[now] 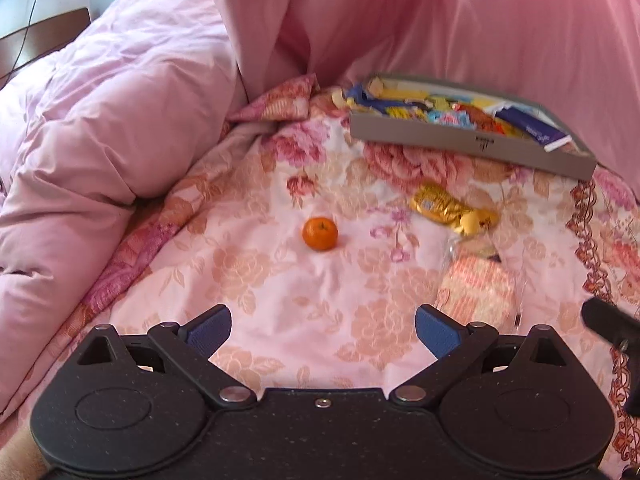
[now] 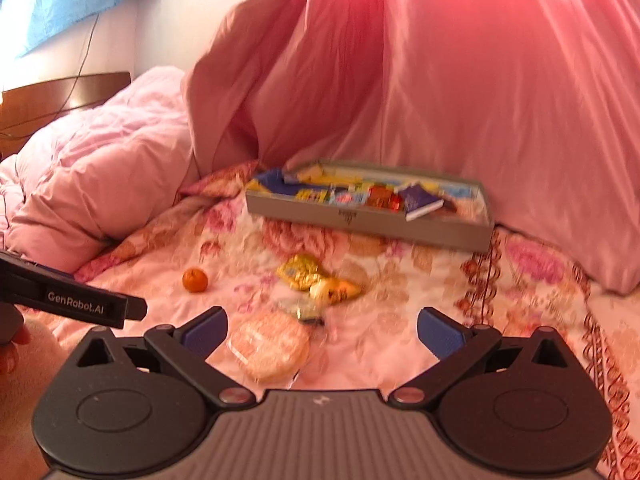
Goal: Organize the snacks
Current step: 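Pull both tools back from the tray toward the bedspread, then lower the left tool onto the tangerine while the right tool lowers onto the round rice cracker, then close the left gripper on the tangerine while the right gripper closes on the rice cracker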
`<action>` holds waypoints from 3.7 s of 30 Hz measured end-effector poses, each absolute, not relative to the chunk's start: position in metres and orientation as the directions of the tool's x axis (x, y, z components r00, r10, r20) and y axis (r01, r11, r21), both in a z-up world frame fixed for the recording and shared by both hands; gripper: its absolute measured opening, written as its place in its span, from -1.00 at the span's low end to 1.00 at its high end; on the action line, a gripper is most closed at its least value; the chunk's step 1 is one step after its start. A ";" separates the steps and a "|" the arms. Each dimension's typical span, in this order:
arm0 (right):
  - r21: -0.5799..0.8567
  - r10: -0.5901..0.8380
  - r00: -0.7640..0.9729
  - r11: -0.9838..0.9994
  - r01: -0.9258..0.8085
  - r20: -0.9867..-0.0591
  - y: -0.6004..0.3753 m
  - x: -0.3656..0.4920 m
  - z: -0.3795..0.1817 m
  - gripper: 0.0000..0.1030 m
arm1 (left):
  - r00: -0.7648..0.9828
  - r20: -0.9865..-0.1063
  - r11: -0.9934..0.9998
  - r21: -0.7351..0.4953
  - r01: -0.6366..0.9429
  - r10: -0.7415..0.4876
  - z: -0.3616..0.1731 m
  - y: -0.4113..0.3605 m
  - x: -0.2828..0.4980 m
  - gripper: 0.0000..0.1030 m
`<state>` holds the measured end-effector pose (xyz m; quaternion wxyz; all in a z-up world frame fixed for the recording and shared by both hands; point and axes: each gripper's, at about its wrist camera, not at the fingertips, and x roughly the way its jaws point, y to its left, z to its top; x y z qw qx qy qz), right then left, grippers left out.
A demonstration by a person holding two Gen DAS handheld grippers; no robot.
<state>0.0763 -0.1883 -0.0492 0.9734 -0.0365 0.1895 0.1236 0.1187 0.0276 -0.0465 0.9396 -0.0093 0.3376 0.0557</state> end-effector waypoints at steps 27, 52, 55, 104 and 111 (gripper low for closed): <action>-0.081 0.274 0.774 0.919 -0.385 -0.571 -0.161 0.129 -0.075 1.00 | 0.660 -0.746 0.975 -0.072 -0.209 0.087 -0.076 0.050 0.162 0.90; -0.188 0.403 0.713 0.782 -0.594 -0.574 -0.135 0.176 -0.119 0.99 | 0.728 -0.684 0.991 -0.068 -0.117 0.039 -0.092 0.062 0.254 0.87; -0.211 0.399 0.716 0.773 -0.599 -0.573 -0.132 0.176 -0.123 0.99 | 0.721 -0.691 0.993 -0.047 -0.107 0.045 -0.097 0.063 0.267 0.85; -0.137 0.308 0.684 0.847 -0.514 -0.661 -0.151 0.176 -0.113 0.61 | 0.612 -0.787 0.997 -0.050 0.060 -0.076 -0.102 0.013 0.217 -0.24; -0.217 0.331 0.731 0.810 -0.544 -0.597 -0.141 0.176 -0.122 0.76 | 0.609 -0.790 0.997 -0.037 0.070 -0.072 -0.103 0.011 0.218 -0.20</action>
